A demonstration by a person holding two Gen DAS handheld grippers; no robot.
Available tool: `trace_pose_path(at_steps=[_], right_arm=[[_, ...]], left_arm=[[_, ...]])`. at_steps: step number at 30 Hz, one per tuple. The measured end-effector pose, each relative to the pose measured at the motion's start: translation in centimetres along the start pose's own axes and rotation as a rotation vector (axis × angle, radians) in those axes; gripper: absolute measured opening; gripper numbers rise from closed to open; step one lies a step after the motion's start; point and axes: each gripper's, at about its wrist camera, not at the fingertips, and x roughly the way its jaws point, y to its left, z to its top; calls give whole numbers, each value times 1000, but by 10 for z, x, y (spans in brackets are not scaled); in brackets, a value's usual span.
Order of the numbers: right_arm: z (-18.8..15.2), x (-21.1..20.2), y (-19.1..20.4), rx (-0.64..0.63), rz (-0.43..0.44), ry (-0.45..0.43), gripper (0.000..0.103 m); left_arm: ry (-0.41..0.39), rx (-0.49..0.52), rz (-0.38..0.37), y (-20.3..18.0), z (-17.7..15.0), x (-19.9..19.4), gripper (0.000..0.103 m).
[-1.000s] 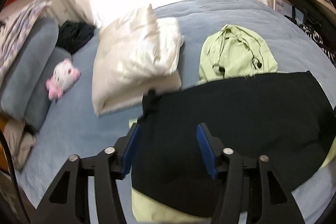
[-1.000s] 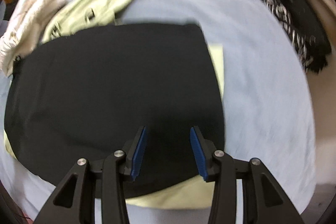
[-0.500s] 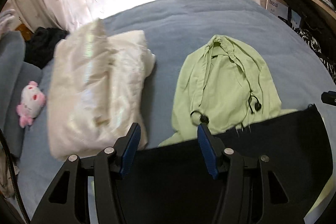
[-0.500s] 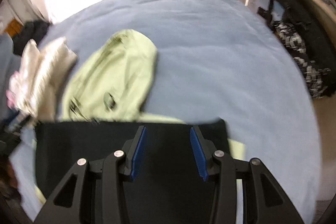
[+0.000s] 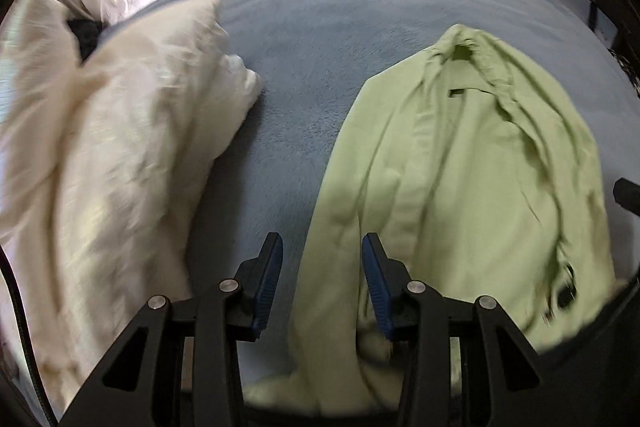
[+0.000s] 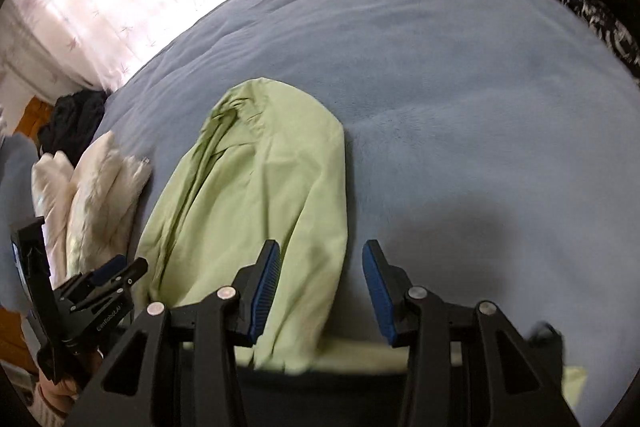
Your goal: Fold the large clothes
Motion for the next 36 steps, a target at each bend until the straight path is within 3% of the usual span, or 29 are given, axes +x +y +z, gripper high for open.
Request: trace_pose_path(at_steps=[4, 8, 11, 12, 14, 15, 16, 17, 19, 22, 27, 32, 36], right_arm=[[12, 28, -8, 29, 27, 5, 43], [22, 51, -13, 38, 33, 10, 43], [29, 62, -15, 52, 68, 4, 43], [30, 65, -15, 58, 75, 0, 43], [31, 68, -13, 64, 89, -20, 43], [31, 67, -12, 63, 95, -28, 43], [31, 66, -9, 58, 100, -31, 35], [31, 65, -6, 49, 105, -30, 16], [31, 60, 4, 15, 92, -32, 9], [30, 34, 18, -37, 92, -88, 6], [20, -24, 35, -102, 205, -177, 5], [-23, -96, 61, -259, 315, -269, 6], [-75, -143, 62, -346, 336, -305, 9]], left_arm=[[39, -24, -30, 4, 9, 30, 40], [17, -8, -40, 3, 14, 41, 50], [17, -11, -51, 4, 14, 46, 50], [22, -16, -67, 5, 14, 47, 38], [40, -28, -158, 1, 12, 46, 3], [34, -25, -128, -3, 11, 43, 2], [15, -5, -76, -11, 9, 38, 2], [-3, 4, -46, -16, 7, 34, 1], [-28, -4, -7, -24, 3, 25, 1], [-76, -45, 3, -20, -3, 2, 1], [-181, -46, -10, -5, -28, -59, 1], [-309, -84, -99, 27, -89, -126, 0], [-310, -108, -114, 55, -149, -146, 0]])
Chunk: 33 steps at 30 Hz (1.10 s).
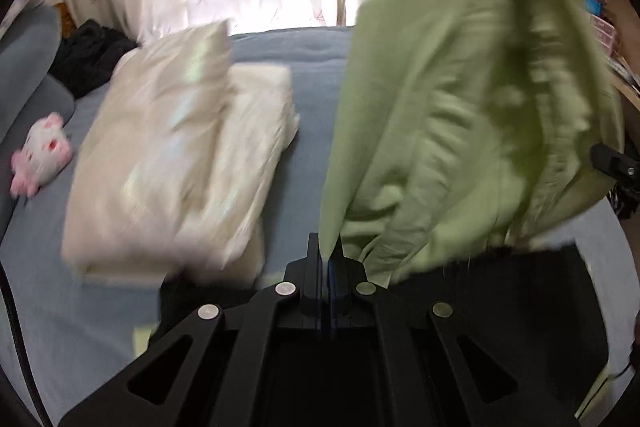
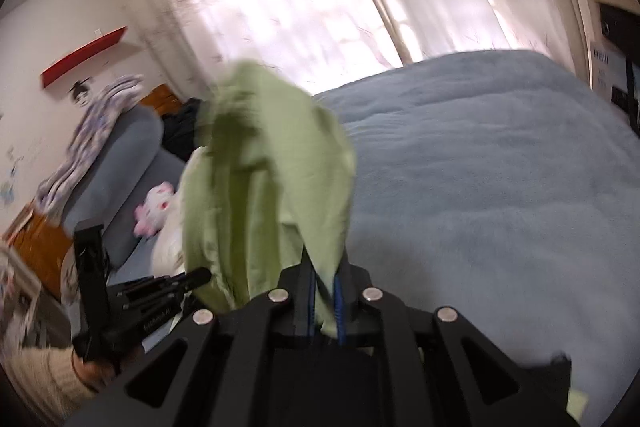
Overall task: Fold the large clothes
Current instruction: 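Lay the hood over the folded black hem and open both grippers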
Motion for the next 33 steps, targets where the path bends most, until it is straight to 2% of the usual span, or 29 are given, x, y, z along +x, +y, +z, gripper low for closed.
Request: trace_pose_path(at_steps=[1, 4, 6, 10, 13, 15, 17, 19, 28, 33], right_arm=[[-8, -8, 1, -10, -8, 6, 11], [-45, -28, 1, -1, -52, 69, 28], [-72, -36, -5, 25, -102, 129, 29], [-125, -56, -19, 104, -166, 263, 29], [-157, -79, -20, 141, -177, 302, 29], [-174, -100, -12, 153, -163, 308, 33], [-179, -107, -7, 156, -153, 306, 47], [-185, -117, 1, 156, -131, 306, 50], [-193, -133, 58, 87, -44, 307, 51], [-196, -141, 71, 129, 43, 315, 51]], left_arm=[[14, 0, 1, 1, -7, -3, 0], [112, -37, -17, 22, -55, -10, 0], [162, -40, -1, 26, -79, -11, 0], [203, -47, 8, 29, -110, -24, 0], [210, -35, 7, 33, -126, -43, 1], [214, -20, -16, 29, -130, -56, 1], [215, -5, -39, 26, -132, -71, 1], [220, 11, -70, 21, -137, -87, 1], [259, 12, -177, -4, -153, -118, 4], [280, 5, -253, -17, -158, -123, 8]])
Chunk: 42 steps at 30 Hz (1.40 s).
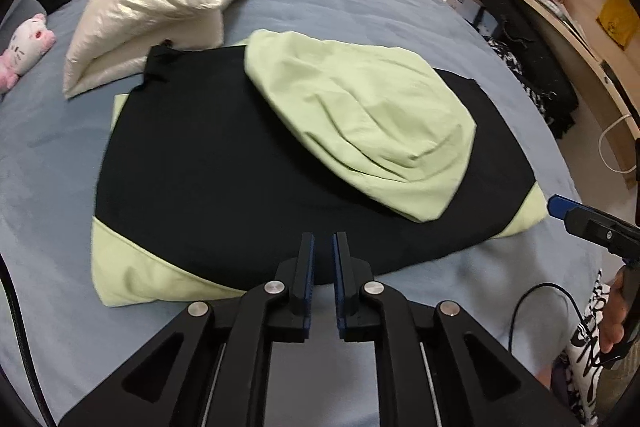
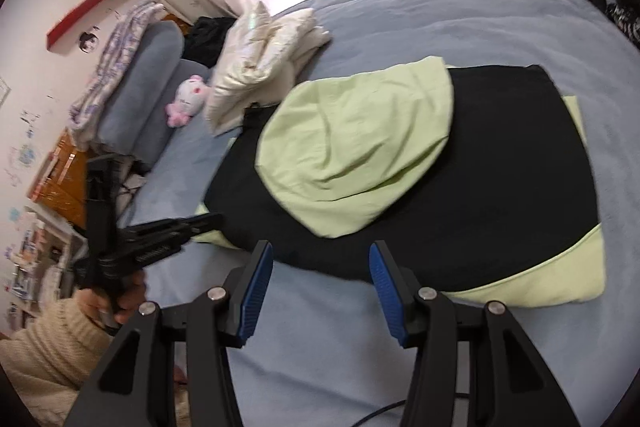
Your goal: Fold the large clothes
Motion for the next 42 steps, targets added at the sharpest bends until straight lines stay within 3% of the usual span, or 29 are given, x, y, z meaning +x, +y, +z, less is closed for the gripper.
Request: trace_pose_path(at_steps=[5, 11, 17, 26, 31, 33, 35, 36, 39, 40, 41, 42], right_arm=[[-3, 8, -6, 22, 4, 5, 52], [-5, 37, -39, 149, 15, 42, 52], [-1, 64, -62, 222, 29, 30, 52], [7, 94, -82, 282, 71, -15, 52], [16, 95, -93, 317, 85, -63, 52], [19, 97, -96, 330, 90, -76, 52], [20, 99, -97, 330, 94, -89, 52], [21, 101, -97, 328, 92, -92, 52], [23, 108, -95, 328, 78, -99, 37], [24, 112, -94, 330, 81, -90, 24], [25, 114, -94, 331, 81, -84, 15], [26, 116, -91, 329, 74, -83, 14]], left_arm=[[20, -9, -43, -3, 2, 15, 10], [46, -45, -80, 3, 7, 38, 13], [29, -175, -212, 21, 15, 64, 18], [-12, -288, -343, 37, 23, 96, 25], [-83, -308, -431, 36, 28, 97, 38], [-125, -325, -473, 40, 28, 91, 53], [-150, -335, -463, 41, 29, 89, 64], [-152, -334, -446, 41, 29, 90, 65], [-97, -342, -389, 37, 34, 111, 63], [-83, -338, -360, 34, 37, 117, 57], [-75, -333, -333, 30, 40, 121, 36], [-66, -330, -319, 28, 45, 124, 10]])
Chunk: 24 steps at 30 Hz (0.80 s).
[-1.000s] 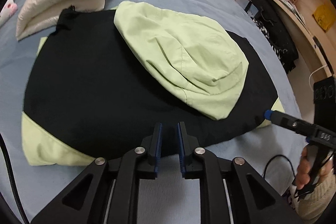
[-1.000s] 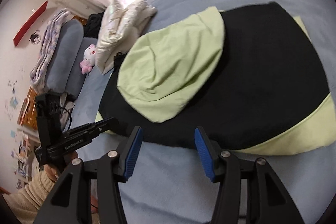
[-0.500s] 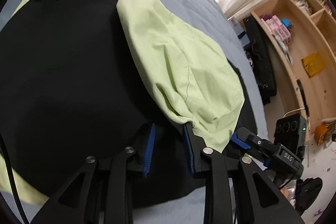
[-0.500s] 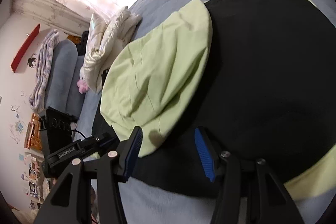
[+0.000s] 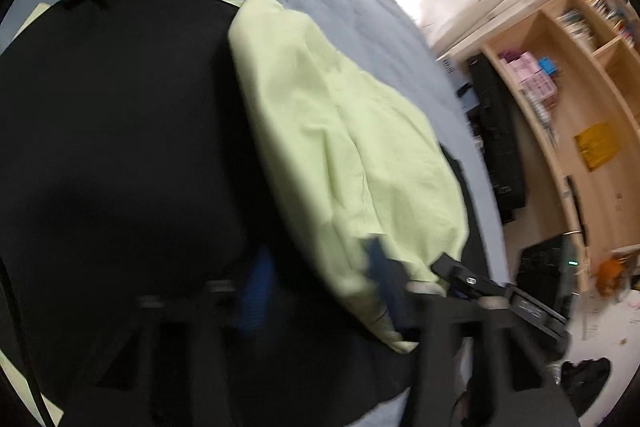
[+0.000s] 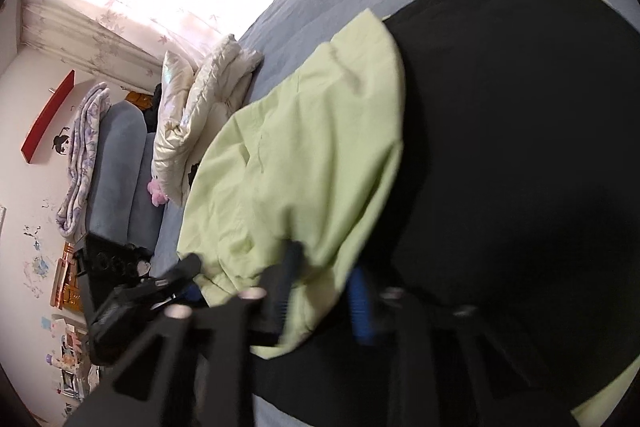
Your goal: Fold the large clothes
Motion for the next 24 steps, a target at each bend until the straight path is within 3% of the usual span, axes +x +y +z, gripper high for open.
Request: trace_pose_path(at_steps=[2, 4, 8, 10, 12, 13, 15, 18, 21, 24], right_arm=[[1, -2, 6, -3, -4, -12, 7], [1, -10, 11, 46, 58, -14, 6], [-5, -27, 25, 115, 149, -42, 6], [-10, -22, 23, 123, 86, -31, 6], [-22, -3, 14, 83, -61, 14, 7], [-29, 7, 8, 74, -107, 36, 6], [-39, 7, 11, 32, -127, 5, 8], [-42, -5, 28, -44, -203, -10, 16], [-43, -20, 48, -145, -286, -44, 16], [-41, -39, 64, -232, -331, -140, 16]], left_arm=[[-13, 23, 73, -12, 4, -4, 8], [-64, 64, 150, -29, 5, -17, 6], [-87, 110, 204, -45, 3, -34, 5], [-34, 118, 237, -40, 0, -25, 5], [61, 89, 312, -24, -12, 3, 7], [56, 89, 314, -21, -16, 6, 7], [4, 123, 318, -26, -21, 2, 14], [-33, 171, 381, -37, -24, -6, 26], [-108, 192, 422, -51, -24, -23, 26], [-246, 216, 452, -72, -27, -43, 26]])
